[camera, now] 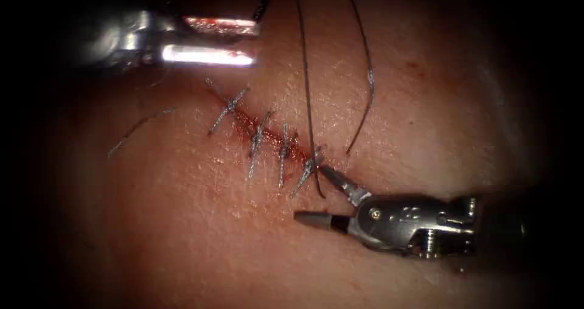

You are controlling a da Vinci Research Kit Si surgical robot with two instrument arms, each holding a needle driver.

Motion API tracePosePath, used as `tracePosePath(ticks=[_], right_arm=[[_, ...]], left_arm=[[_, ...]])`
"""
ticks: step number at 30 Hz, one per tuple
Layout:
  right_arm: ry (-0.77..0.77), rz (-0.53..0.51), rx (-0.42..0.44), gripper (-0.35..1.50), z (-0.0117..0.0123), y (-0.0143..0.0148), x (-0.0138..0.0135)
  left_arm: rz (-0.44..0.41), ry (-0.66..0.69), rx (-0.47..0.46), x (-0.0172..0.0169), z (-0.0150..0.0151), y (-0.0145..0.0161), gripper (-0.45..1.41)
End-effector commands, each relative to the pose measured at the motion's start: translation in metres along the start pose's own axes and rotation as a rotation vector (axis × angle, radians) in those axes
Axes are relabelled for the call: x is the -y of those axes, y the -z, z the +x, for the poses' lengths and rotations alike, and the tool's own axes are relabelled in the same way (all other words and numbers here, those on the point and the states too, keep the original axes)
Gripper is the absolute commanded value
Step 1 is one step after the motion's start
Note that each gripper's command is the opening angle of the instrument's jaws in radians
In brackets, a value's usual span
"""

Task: Wound Closure

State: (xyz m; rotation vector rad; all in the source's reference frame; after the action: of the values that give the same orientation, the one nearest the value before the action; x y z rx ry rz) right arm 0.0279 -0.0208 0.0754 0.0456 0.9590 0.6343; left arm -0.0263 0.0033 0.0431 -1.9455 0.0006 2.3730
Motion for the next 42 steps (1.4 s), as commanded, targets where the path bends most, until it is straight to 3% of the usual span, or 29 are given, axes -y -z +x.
tracePosePath(ticks=[1,4,6,8,10,11,19,22,33,42], right_arm=[[-0.002,0.003,0.0,0.96,-0.0004,-0.0005,0.0009],[-0.002,0.003,0.0,0.91,-0.0004,-0.0005,0.0009],[-0.002,0.003,-0.003,0.69,-0.0004,-0.0005,0.001],[-0.002,0.004,-0.003,0.31,-0.0004,-0.0004,0.0012],[0.01,0.006,-0.004,-0.26,-0.0003,-0.0001,0.0013],[0.015,0.004,-0.007,-0.35,-0.0003,0.0,0.0013],[0.028,0.023,-0.009,-0.35,-0.0004,0.0019,0.0011],[0.03,0.038,-0.012,-0.35,-0.0001,0.003,0.0025],[0.017,0.094,-0.04,-0.35,0.0048,0.0069,0.0083],[0.005,0.151,-0.07,-0.35,0.0079,0.0087,0.0112]], left_arm=[[0.0,0.0,0.0,-0.0002,-0.0004,-0.0006,-0.45],[0.0,0.0,0.0,-0.0003,-0.0003,-0.0006,-0.45],[0.0,0.001,0.001,-0.0004,-0.0003,-0.0006,-0.45],[0.001,0.001,0.001,-0.0004,-0.0002,-0.0006,-0.45],[0.001,0.001,0.001,-0.0004,-0.0002,-0.0006,-0.45],[0.001,0.001,0.001,-0.0004,-0.0002,-0.0006,-0.45],[0.0,0.002,0.001,-0.0006,0.0,-0.0004,-0.45],[0.001,-0.001,0.004,-0.0011,0.0,-0.0004,-0.45],[0.001,-0.019,0.02,-0.0068,-0.0039,-0.0013,-0.45],[-0.006,-0.018,0.021,-0.0068,-0.0054,0.0002,-0.45]])
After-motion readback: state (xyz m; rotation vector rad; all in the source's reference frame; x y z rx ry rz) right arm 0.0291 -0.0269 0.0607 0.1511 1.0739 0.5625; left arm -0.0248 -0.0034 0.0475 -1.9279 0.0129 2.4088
